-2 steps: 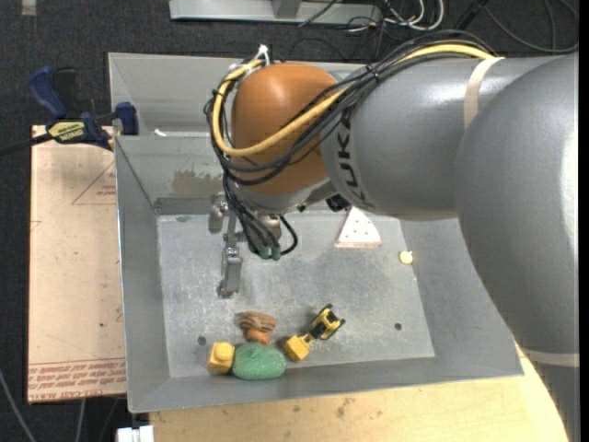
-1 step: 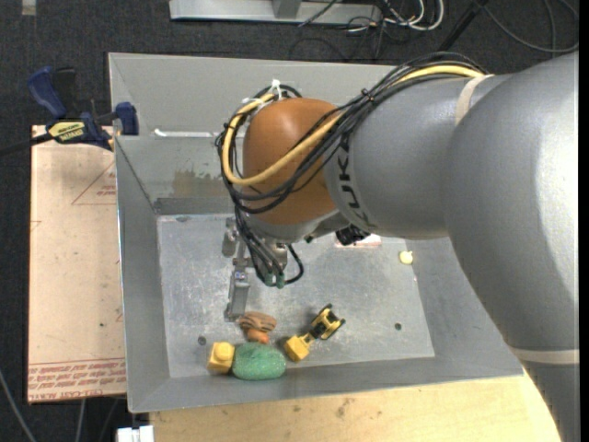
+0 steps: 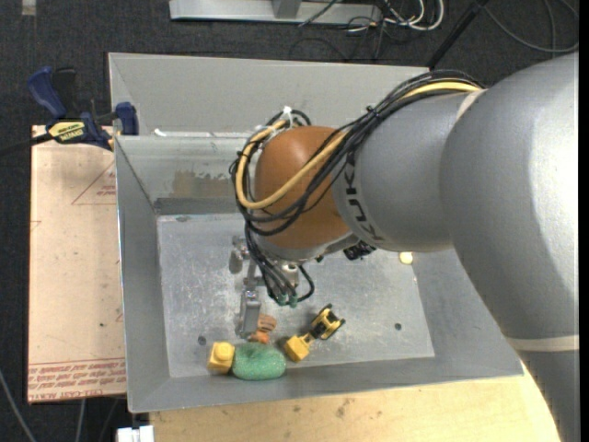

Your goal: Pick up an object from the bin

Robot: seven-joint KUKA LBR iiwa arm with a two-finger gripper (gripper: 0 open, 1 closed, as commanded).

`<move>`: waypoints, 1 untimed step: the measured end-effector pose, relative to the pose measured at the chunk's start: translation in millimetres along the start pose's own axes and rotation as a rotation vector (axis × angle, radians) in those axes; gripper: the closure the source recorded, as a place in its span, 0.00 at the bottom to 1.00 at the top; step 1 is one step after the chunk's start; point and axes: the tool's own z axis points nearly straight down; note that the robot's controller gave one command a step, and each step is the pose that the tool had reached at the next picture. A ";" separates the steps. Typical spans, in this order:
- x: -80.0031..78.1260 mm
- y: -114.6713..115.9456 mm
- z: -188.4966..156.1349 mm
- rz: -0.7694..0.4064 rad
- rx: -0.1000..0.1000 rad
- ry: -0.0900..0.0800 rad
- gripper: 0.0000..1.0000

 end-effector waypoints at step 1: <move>9.4 -32.9 24.4 -0.252 -0.001 0.001 0.00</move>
Offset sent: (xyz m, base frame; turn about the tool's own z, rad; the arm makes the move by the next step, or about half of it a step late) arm -0.0236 -0.0886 -0.0330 -0.0874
